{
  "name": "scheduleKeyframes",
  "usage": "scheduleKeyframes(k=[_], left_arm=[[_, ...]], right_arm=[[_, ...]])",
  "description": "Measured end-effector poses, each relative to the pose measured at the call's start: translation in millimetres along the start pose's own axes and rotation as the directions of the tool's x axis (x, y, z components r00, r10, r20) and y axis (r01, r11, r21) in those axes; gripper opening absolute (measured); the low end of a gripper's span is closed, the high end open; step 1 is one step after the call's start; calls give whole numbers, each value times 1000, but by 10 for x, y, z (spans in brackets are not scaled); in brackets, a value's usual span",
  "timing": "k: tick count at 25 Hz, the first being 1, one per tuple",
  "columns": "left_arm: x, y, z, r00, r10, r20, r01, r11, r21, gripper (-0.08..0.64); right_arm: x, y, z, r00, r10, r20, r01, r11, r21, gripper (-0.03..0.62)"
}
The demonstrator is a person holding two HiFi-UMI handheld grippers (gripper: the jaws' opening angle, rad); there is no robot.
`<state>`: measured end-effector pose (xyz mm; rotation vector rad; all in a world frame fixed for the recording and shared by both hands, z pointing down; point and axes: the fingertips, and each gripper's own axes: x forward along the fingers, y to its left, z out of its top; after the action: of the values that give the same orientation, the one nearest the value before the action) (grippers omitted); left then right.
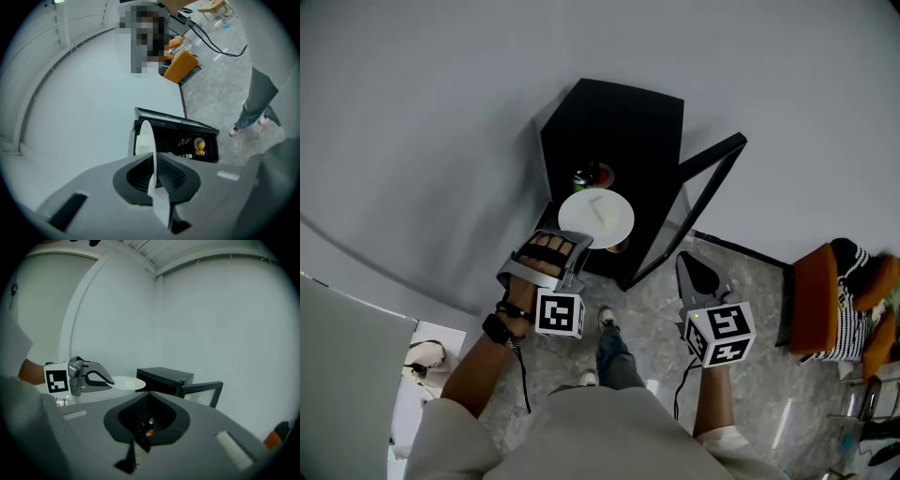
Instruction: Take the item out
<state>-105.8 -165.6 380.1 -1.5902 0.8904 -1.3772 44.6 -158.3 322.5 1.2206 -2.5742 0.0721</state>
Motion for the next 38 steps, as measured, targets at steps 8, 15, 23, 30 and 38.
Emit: scheduleKeyframes(k=[8, 15, 23, 30, 38], left_arm=[[-489, 177, 70, 999, 41, 9, -41, 999, 0, 11], [-843, 238, 213, 997, 76, 33, -76, 997, 12, 11], [-917, 244, 272, 997, 68, 43, -69, 997, 21, 11], [-936, 265, 312, 996, 69, 62, -70, 997, 16, 12], [-941, 262, 320, 995, 72, 70, -73, 997, 17, 12]], right_arm=[[-164, 213, 127, 999, 41, 25, -41, 999, 6, 8], [-377, 374, 163, 998, 31, 46, -29, 998, -49, 7], [-376, 369, 127, 999, 20, 43, -17, 999, -51, 6], [-347, 368, 84, 999, 14, 40, -12, 999, -45, 6], [-358, 363, 45, 999, 4, 32, -2, 999, -51, 6]])
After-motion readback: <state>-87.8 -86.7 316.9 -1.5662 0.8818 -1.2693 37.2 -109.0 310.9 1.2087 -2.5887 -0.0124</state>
